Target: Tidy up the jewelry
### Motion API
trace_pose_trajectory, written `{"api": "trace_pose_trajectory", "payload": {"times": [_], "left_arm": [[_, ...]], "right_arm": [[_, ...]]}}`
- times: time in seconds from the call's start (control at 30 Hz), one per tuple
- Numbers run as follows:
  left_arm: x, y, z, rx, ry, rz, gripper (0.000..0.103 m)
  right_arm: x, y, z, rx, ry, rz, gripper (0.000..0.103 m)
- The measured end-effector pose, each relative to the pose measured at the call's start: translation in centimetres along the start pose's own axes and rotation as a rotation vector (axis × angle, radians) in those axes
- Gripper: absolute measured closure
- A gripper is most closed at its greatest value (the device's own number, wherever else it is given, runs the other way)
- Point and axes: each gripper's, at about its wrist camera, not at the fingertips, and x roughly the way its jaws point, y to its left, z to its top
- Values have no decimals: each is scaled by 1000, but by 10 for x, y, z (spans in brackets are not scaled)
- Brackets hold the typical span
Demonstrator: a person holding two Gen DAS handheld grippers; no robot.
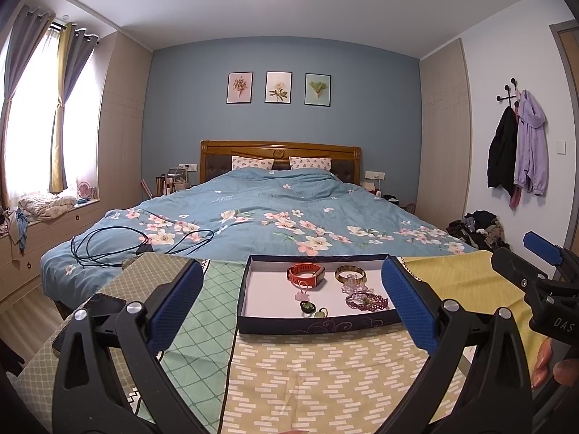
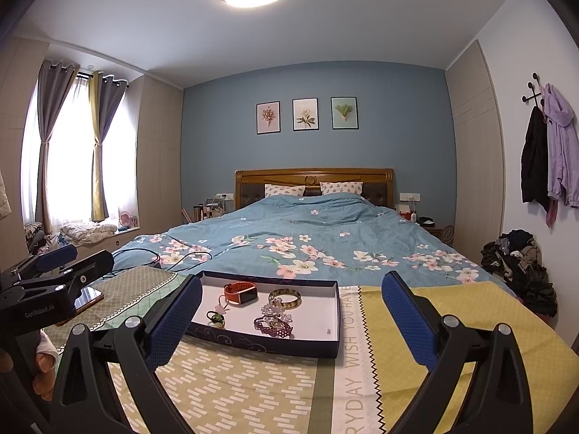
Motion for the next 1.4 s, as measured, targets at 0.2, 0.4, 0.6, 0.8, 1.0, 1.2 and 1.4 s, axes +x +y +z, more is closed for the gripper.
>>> {"api": "trace_pose_trajectory", "payload": {"times": [0.2,0.4,0.6,0.8,1.0,1.2,1.4], "left_arm": [[0,-3,-1,13,-7,1,6],[1,-4,-2,15,-11,1,6],[1,-5,-1,16,-11,-1,6],[1,-5,-1,18,-11,-4,6],[1,-7,0,23,-12,-6,6],[2,-8,-1,32,-15,0,6],[4,-9,-3,44,0,0,6]], "right_arm": [[0,-1,-1,4,-2,5,7],[0,-1,-1,7,-3,7,7],[0,0,-2,7,-3,6,7],[-1,0,-2,9,1,7,7],[-1,0,-2,10,6,8,7],[-1,0,-3,11,11,7,7],[-1,-1,-3,11,18,9,7]]}}
